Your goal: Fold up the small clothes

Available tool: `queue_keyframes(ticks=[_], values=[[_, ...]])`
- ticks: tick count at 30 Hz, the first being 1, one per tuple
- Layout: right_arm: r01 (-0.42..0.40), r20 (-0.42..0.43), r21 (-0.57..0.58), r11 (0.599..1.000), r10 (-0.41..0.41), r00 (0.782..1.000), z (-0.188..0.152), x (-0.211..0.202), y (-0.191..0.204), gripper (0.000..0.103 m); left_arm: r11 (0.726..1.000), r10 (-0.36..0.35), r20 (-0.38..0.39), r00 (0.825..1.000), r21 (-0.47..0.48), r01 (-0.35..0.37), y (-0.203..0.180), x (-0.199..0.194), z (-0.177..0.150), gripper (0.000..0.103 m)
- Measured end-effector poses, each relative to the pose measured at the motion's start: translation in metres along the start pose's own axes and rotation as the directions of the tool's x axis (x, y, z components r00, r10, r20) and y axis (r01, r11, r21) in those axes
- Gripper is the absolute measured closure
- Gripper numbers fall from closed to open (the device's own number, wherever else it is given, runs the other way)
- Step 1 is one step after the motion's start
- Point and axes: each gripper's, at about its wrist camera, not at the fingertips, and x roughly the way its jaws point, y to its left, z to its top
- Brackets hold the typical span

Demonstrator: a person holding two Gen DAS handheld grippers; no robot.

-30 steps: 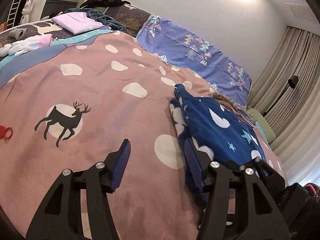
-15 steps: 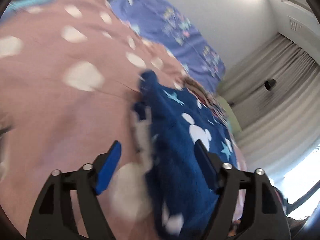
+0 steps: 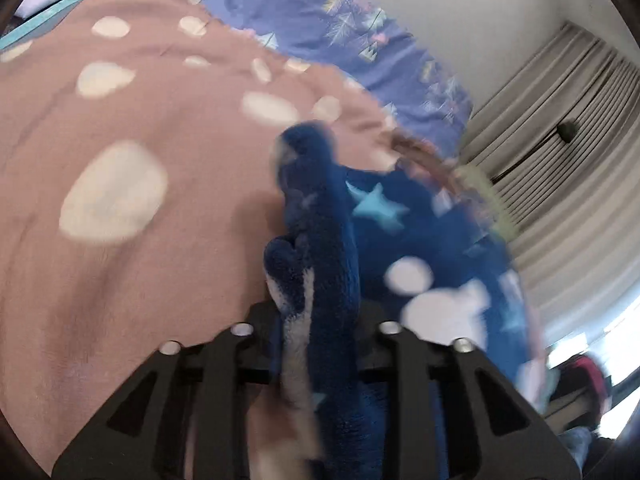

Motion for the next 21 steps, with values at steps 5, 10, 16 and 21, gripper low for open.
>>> queue_keyframes(ticks=[5,10,16,21], values=[[-0.005,0.005,0.051,0.999,0.005,1.000,0.005,-0.007,-0.004,0.086,0.997,-0.013,0.054,0.998,-0.076,0.018,0.011,-0.014,0.002,0.069],[-0.014,0.001,0.071,0.997,0.014,1.000,0.004,-0.010,-0.003,0.083,0.993,0.111,0.035,0.993,0.024,-0.112,0.000,-0.001,0.008,0.066],[-0.047,0.016,0.097,0.994,0.046,0.999,0.001,-0.019,-0.003,0.078,0.988,0.142,0.045,0.989,0.047,-0.144,0.000,0.001,0.009,0.066],[-0.004,0.085,0.200,0.980,-0.013,0.996,-0.015,-0.061,-0.032,0.058,0.983,0.169,0.047,0.985,0.063,-0.171,-0.002,0.007,0.011,0.064]])
